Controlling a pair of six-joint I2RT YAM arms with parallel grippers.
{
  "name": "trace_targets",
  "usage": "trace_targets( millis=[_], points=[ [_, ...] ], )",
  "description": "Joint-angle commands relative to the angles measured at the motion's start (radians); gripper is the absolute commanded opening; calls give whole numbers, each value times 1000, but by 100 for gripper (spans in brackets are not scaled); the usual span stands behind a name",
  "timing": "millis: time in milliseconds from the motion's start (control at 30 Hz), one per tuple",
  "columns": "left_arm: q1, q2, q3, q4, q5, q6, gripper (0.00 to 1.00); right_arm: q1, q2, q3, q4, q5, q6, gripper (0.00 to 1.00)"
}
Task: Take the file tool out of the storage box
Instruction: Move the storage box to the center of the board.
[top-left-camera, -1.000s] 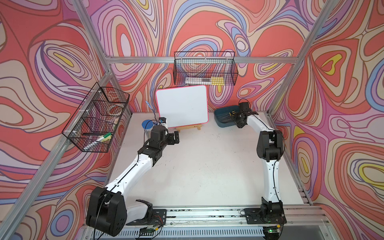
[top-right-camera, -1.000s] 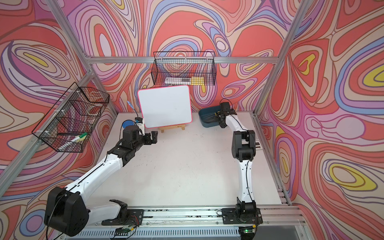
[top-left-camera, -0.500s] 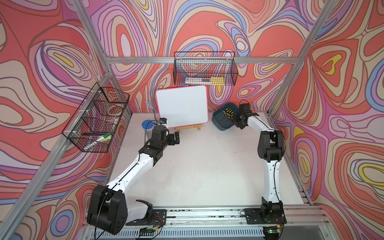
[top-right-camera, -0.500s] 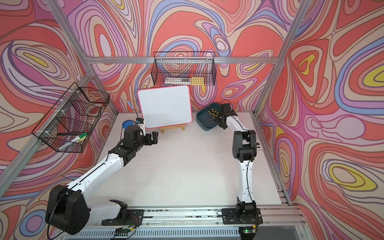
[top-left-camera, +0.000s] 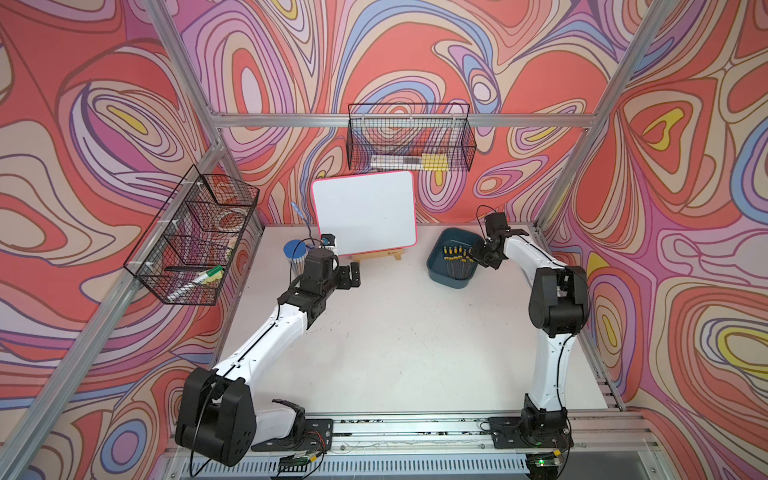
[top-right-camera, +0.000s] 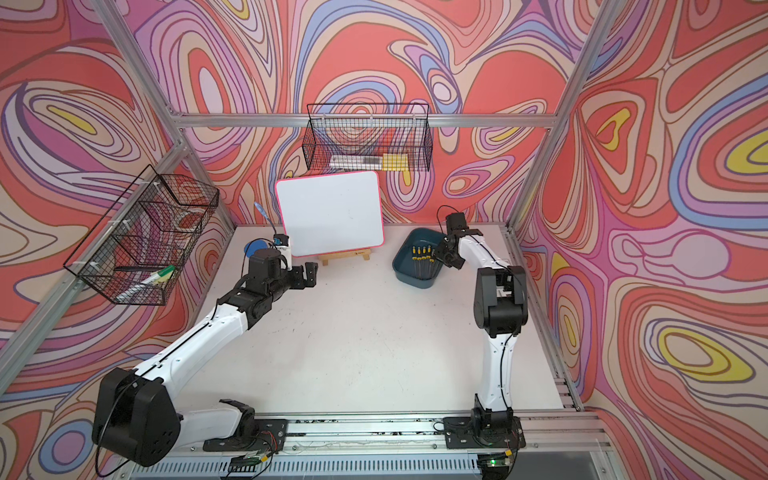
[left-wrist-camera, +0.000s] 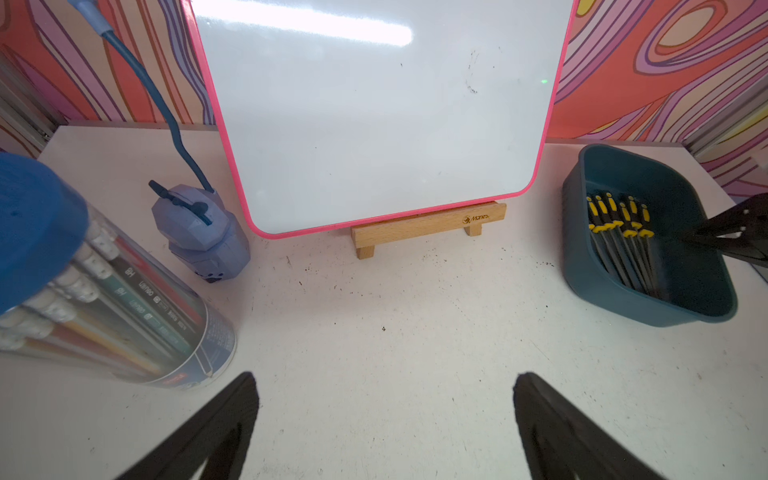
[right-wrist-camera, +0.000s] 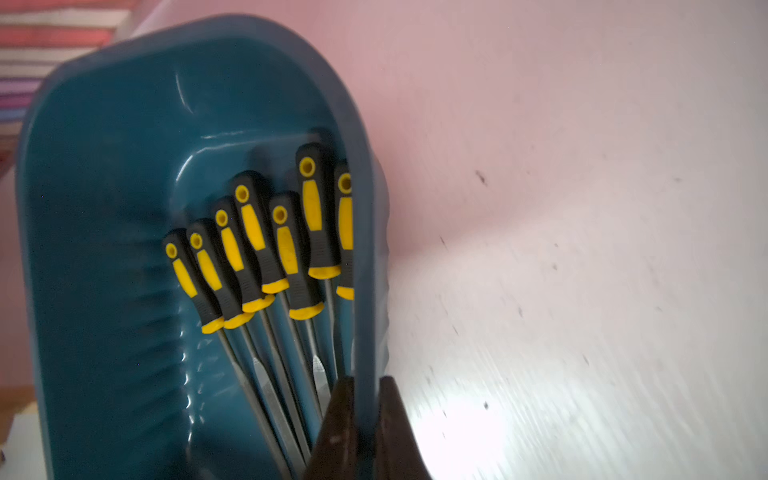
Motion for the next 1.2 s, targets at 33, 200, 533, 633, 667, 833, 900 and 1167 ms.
trace_targets(
  millis=[33, 200, 533, 633, 667, 833, 900, 1167],
  points=[
    [-5, 44, 61, -51, 57, -22, 100, 67, -131, -79, -30, -21, -188, 0],
    [-5, 57, 105, -130, 70, -8, 100, 183, -197, -188, 14, -38, -223, 0],
    [-5, 4, 129, -286, -8, 55, 100, 433, -120, -235, 206, -73, -64, 0],
    [1, -2, 110, -305, -33, 69, 100, 484, -57, -154, 211, -74, -16, 0],
    [10, -4, 104, -312, -41, 65, 100, 494, -36, -126, 208, -73, 0, 0],
    [63, -19, 98, -372, 13, 20, 99, 551, 59, 1, 211, -86, 59, 0],
    [65, -16, 99, -394, 25, 12, 99, 568, 87, 46, 194, -79, 58, 0],
    [72, 107, 154, -489, 54, -36, 99, 581, 67, 56, 184, -52, 38, 33]
  ],
)
